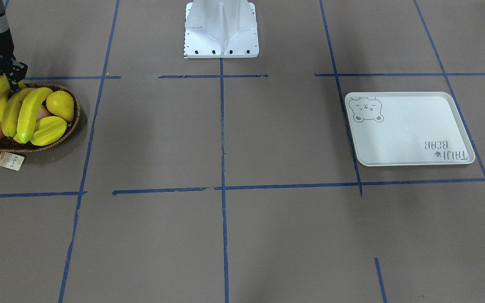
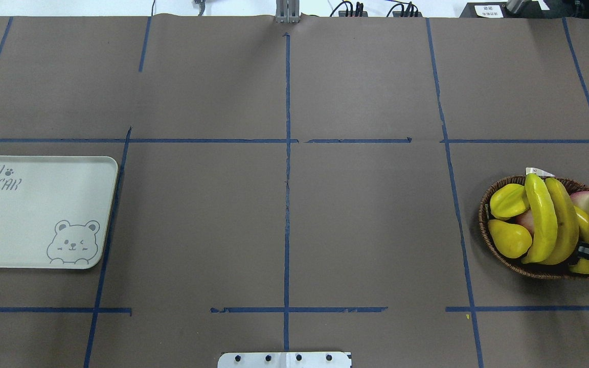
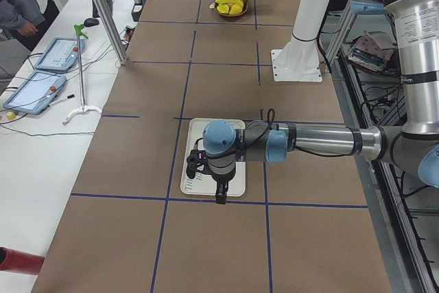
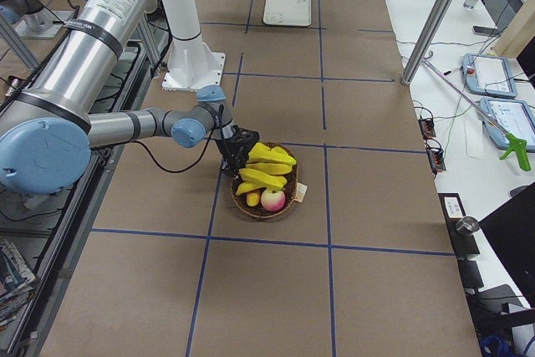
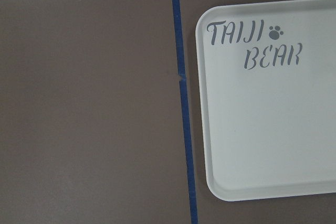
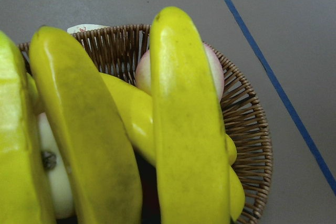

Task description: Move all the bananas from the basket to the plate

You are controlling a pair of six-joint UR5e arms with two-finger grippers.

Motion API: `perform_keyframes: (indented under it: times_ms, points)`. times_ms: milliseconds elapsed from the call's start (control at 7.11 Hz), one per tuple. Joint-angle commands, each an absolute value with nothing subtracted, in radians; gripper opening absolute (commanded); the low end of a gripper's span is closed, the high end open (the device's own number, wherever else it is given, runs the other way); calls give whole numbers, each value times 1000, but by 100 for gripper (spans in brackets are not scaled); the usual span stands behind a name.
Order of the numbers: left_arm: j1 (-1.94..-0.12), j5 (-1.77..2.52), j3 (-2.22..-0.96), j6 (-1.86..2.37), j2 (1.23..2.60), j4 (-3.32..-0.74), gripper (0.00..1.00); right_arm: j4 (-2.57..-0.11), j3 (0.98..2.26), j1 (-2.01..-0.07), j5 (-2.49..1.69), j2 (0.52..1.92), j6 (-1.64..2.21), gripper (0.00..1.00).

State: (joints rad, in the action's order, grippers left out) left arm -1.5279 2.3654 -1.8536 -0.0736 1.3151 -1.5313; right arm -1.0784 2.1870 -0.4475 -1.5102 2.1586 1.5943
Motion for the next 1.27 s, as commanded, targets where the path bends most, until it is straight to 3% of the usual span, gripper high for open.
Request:
perform_keyframes:
  times_ms: [0, 281, 562, 703, 1125]
  points:
    - [-1526, 2365, -1855, -74, 1316, -1532, 100, -1078, 2229, -454, -1522, 2167, 1554, 4]
    - [-1525, 2359, -1871, -83, 1316, -1531, 100, -1080, 2317, -481, -1581, 2200, 1453, 4]
    - [-1522, 2358, -1878, -78, 1321, -1531, 100, -1068, 2364, -652, -1749, 2149, 1256, 5]
    - [-1523, 2362, -1891, -74, 1350, -1560, 100, -1068, 2365, -751, -1884, 2079, 1226, 5]
    - [-1522, 2368, -1878, -75, 1426, -1686, 100, -1065, 2289, -767, -2025, 1836, 1223, 3]
